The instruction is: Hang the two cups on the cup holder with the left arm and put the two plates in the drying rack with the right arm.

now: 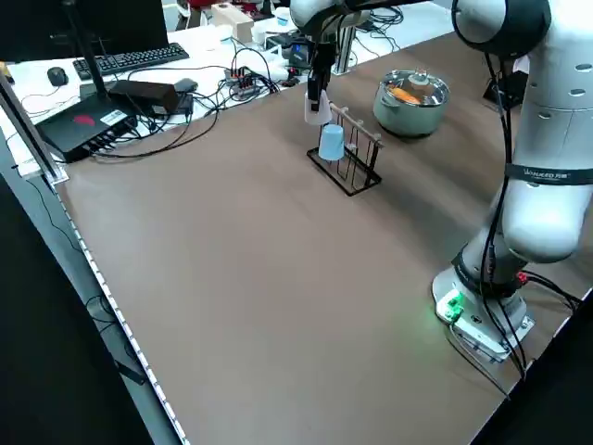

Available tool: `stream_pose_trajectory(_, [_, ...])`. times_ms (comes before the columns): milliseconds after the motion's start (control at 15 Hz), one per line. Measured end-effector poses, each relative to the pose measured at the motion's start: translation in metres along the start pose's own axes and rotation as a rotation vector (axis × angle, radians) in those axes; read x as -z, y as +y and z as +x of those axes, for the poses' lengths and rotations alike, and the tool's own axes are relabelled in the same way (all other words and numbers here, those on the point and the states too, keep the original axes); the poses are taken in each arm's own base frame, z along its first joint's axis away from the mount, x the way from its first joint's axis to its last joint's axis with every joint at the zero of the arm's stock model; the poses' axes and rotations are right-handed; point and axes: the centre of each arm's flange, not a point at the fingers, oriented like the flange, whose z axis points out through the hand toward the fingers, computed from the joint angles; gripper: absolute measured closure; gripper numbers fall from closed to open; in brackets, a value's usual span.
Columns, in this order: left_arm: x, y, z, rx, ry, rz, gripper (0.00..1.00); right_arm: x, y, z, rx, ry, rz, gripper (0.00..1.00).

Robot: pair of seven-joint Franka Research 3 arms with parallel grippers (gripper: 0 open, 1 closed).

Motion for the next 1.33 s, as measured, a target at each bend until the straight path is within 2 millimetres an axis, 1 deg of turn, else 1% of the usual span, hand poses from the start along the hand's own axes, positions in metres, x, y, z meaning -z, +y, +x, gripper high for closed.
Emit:
stream_pose_trajectory(133, [-0.003,0.000,0.000,-0.001,-0.003,0.001,0.32,-0.003,-0.006,0.003,0.005,0.010,0.003,0.97])
stream_pose_trajectory(467, [-0.009,0.000,-0.001,-0.004,0.002,-0.002,0.32,-0.003,-0.007,0.004,0.008,0.009,0.002,0.97])
stream_pose_trajectory(600, [-0.015,0.000,-0.002,-0.006,0.006,-0.009,0.32,-0.004,-0.009,0.005,0.011,0.016,0.007,0.94])
stream_pose_trajectory(733, [-0.022,0.000,-0.004,-0.008,0.007,-0.014,0.32,-0.006,-0.012,0.007,0.016,0.019,0.011,0.78])
stream_pose_trajectory(867, [-0.027,0.000,-0.005,-0.009,0.007,-0.017,0.32,-0.007,-0.014,0.008,0.017,0.019,0.012,0.59])
stream_pose_trajectory(933, [-0.030,-0.001,-0.006,-0.010,0.009,-0.020,0.32,-0.005,-0.011,0.010,0.012,0.023,0.012,0.56])
stream_pose_trajectory(1067, [-0.033,0.000,-0.006,-0.010,0.013,-0.026,0.32,-0.001,-0.004,0.014,0.002,0.032,0.012,0.57])
stream_pose_trajectory(1200, [-0.038,-0.001,-0.007,-0.015,0.018,-0.025,0.32,0.006,0.010,0.021,0.019,0.046,0.021,0.57])
stream_pose_trajectory(1333, [-0.040,-0.002,-0.006,-0.026,0.030,-0.014,0.30,0.019,0.024,0.028,0.010,0.044,0.109,0.57])
